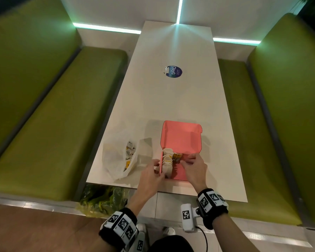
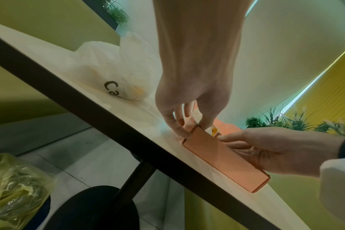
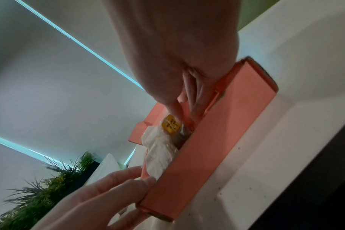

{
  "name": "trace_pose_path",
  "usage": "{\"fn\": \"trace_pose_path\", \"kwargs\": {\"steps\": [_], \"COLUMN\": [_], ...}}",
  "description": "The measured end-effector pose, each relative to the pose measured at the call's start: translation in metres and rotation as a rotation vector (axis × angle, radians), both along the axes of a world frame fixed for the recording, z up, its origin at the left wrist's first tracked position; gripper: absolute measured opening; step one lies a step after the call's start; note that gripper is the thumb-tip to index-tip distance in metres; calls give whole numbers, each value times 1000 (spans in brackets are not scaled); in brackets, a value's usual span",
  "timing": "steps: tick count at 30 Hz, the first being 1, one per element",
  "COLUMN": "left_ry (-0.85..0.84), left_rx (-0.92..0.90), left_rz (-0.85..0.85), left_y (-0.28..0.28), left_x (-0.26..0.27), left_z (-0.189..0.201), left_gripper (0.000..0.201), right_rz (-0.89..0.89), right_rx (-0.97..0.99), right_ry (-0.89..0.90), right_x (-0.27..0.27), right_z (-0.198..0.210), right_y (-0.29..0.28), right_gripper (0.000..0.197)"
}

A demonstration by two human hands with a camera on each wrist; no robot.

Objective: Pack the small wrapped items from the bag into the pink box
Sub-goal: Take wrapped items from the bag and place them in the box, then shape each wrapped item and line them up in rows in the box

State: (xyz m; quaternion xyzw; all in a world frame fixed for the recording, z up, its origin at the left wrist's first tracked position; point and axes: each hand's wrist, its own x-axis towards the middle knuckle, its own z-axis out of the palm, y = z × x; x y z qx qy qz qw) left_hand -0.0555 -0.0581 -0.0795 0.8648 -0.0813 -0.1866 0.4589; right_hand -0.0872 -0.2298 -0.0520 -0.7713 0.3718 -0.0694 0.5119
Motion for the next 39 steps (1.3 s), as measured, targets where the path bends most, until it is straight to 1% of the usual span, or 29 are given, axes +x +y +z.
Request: {"fn": "trace_pose_path", "kwargs": {"steps": [3,5,6,8,10,12,13,15,16,17,19,21,22,24,26,27,29,31,34,36,37,39], "left_ry": [-53,-161,-229,-350,-421,-459,-429,-297,-228,-179,-157,-173,-172,-173,-166,-162,-150,-153,-169,-171,-169,-173], "left_rx": [47,77,76,73,86,201,300,498,555,579,565,490,428,280,145,92,9,-44,-70,-81,-86,-87], "left_rz": [-34,-77,-70,17,176,271,266,188,146,123,113,165,211,311,394,412,414,393,361,351,343,330], "left_y": [1,6,9,21,35,51,59,70,75,78,84,91,96,104,114,117,121,121,117,115,115,115], "left_x": [-6,-12,-13,-6,16,44,56,72,77,78,77,74,73,72,72,71,69,68,68,68,68,68], "left_z": [13,29,39,56,67,71,72,70,70,71,70,71,71,69,66,66,66,68,71,74,75,75], "left_gripper": [48,44,40,28,21,28,36,51,52,47,29,10,5,7,9,10,11,11,11,15,18,23], "right_rz": [15,60,101,217,395,607,707,902,998,1085,1196,1233,1239,1233,1237,1240,1241,1237,1243,1210,1182,1139], "right_rx": [-38,-82,-114,-178,-247,-324,-363,-417,-449,-495,-574,-639,-686,-765,-820,-827,-795,-750,-735,-697,-663,-621], "right_ry": [-54,-115,-142,-189,-223,-238,-245,-244,-220,-180,-99,-34,-7,83,190,217,215,192,253,315,334,352], "right_x": [-4,-5,-4,1,11,26,35,55,64,72,84,91,94,97,102,104,109,117,126,131,132,135], "right_z": [7,15,20,33,43,53,58,63,62,62,59,56,57,58,58,58,55,52,40,31,27,22], "right_y": [1,7,11,26,45,66,77,97,107,116,130,138,140,139,139,140,144,153,168,174,175,176], "right_gripper": [19,14,12,7,7,16,19,23,24,23,22,21,19,17,20,22,21,21,41,52,54,51]}}
